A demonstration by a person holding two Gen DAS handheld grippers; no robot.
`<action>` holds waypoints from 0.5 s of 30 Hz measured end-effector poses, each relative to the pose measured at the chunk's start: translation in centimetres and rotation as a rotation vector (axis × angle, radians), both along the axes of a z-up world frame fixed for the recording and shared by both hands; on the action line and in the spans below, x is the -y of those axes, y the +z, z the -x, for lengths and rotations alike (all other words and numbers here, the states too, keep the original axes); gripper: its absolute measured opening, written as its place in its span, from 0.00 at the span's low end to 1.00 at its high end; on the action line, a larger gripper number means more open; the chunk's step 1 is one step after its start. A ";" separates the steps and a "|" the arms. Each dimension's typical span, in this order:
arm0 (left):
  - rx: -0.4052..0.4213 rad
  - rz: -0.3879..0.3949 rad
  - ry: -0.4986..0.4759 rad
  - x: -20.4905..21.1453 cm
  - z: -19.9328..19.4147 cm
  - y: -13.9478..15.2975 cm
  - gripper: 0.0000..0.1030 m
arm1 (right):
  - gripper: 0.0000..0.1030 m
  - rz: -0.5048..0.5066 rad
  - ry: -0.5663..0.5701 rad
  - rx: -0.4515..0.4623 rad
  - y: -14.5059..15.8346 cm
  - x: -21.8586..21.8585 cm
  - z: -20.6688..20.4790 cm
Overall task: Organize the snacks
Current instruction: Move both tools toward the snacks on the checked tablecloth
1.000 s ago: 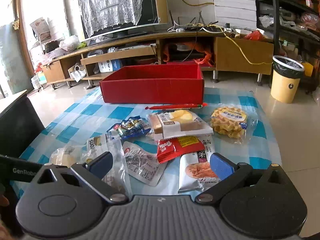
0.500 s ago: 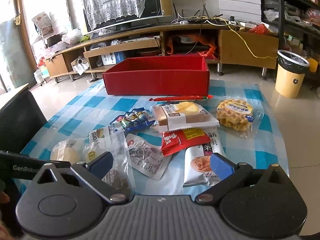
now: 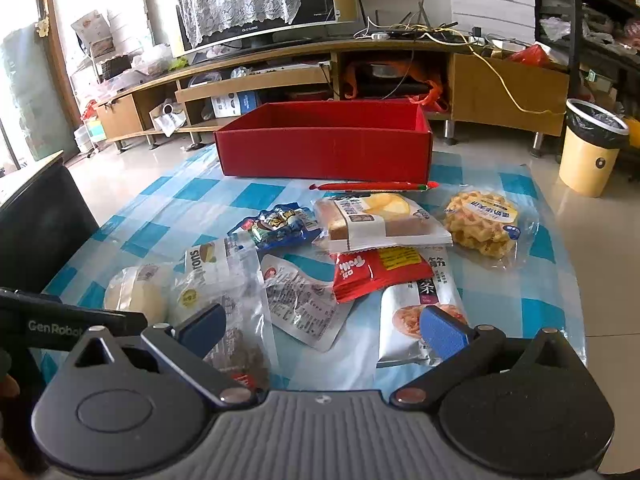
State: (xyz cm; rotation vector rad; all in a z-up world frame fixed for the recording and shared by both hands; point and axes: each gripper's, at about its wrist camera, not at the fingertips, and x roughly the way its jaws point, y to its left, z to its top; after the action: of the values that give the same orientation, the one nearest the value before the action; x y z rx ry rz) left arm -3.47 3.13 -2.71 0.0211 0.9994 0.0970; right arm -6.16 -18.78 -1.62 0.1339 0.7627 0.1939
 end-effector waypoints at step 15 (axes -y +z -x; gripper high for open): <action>-0.017 0.022 0.032 -1.3 -0.4 0.0 1.00 | 1.00 0.041 0.053 -0.039 -0.9 -1.2 -0.7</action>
State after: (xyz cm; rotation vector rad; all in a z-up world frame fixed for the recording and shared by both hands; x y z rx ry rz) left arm -3.11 4.40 -2.72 -0.0141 1.0176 0.1148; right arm -5.49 -17.57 -2.51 0.0792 0.8095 0.2261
